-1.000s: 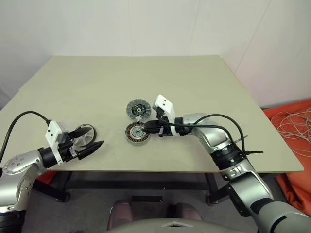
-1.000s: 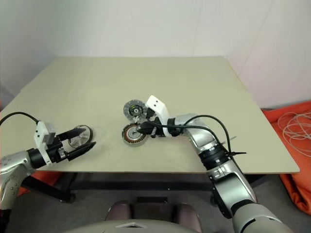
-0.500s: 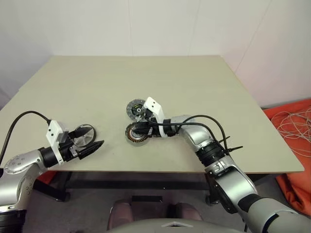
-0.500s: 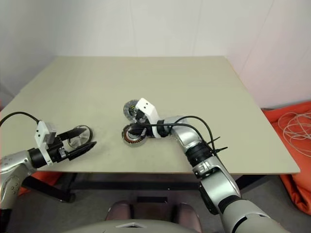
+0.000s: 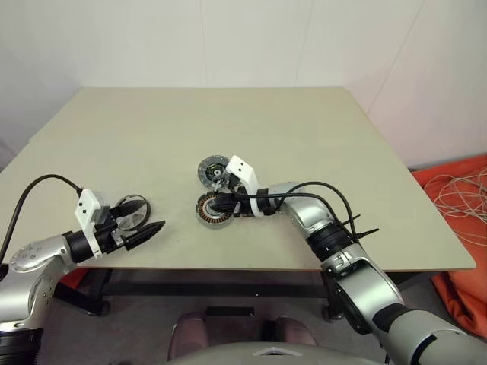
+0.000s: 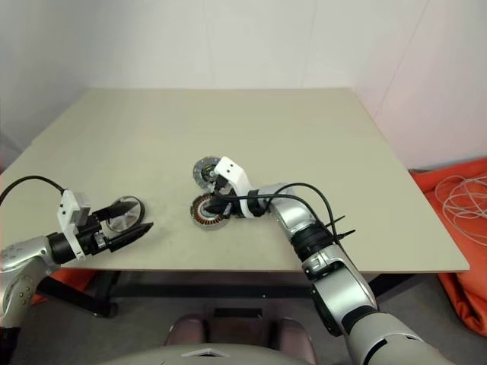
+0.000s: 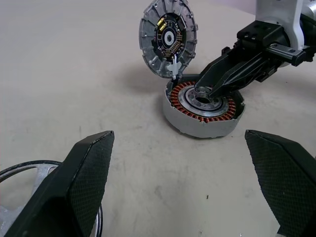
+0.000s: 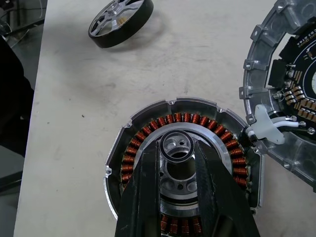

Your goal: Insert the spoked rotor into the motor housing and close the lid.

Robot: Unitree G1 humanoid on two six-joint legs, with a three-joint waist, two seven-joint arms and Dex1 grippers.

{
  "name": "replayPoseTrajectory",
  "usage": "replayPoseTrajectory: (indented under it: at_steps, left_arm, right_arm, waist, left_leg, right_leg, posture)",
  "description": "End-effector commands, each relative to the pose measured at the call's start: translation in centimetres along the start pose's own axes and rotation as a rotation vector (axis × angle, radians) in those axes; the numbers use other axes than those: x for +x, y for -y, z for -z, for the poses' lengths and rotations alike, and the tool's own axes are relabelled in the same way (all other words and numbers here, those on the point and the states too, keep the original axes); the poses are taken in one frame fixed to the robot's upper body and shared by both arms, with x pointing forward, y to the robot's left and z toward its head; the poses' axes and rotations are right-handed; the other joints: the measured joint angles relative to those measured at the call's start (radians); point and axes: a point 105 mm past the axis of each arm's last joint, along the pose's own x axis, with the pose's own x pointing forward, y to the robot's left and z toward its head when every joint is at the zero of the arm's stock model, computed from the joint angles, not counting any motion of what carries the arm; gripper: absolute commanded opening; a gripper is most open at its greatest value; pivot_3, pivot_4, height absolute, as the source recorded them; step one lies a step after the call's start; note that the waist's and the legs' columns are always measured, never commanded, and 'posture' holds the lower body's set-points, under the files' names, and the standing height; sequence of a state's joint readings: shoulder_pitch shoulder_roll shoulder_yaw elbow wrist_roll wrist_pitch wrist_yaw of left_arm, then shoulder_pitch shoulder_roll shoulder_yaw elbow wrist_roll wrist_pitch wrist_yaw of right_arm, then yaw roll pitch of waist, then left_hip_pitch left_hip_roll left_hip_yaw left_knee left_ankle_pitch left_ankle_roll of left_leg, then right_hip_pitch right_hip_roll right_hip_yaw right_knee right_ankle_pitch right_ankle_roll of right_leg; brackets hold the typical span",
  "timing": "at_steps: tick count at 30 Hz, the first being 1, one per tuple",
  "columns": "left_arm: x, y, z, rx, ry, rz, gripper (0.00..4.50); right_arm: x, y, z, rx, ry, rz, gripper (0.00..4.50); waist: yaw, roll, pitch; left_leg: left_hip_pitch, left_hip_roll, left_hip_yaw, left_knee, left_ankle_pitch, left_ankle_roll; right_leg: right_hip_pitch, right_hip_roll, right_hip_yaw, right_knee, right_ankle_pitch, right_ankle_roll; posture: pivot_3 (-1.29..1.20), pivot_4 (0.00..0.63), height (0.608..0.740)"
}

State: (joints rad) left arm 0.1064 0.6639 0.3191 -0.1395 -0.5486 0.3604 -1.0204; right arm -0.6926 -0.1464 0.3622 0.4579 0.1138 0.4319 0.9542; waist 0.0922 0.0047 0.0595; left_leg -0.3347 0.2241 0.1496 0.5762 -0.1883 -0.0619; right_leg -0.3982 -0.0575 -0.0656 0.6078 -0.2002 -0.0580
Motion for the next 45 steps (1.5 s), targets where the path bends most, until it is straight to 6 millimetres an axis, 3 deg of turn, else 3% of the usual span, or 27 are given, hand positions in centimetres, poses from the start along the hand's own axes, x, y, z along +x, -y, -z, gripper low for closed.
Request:
replayPoseTrajectory:
  at_steps: [1,45]
  left_arm:
    - [0.34,0.28,-1.32,0.041,0.027,0.022,4.5]
    - [0.85,0.18,-1.62,0.052,0.041,0.024,4.5]
  right_arm:
    - [-0.25,0.31,-1.5,-0.044,0.034,0.007,0.65]
    - [-0.39,0.57,-0.75,-0.031,0.011,0.021,0.65]
  waist:
    - [0.0,0.0,0.0]
    - [0.0,0.0,0.0]
  left_leg:
    - [0.0,0.0,0.0,0.0,0.0,0.0]
    - [0.0,0.0,0.0,0.0,0.0,0.0]
  right_leg:
    - [0.0,0.0,0.0,0.0,0.0,0.0]
    - [0.0,0.0,0.0,0.0,0.0,0.0]
  posture:
    - [0.0,0.0,0.74]
    - [0.0,0.0,0.74]
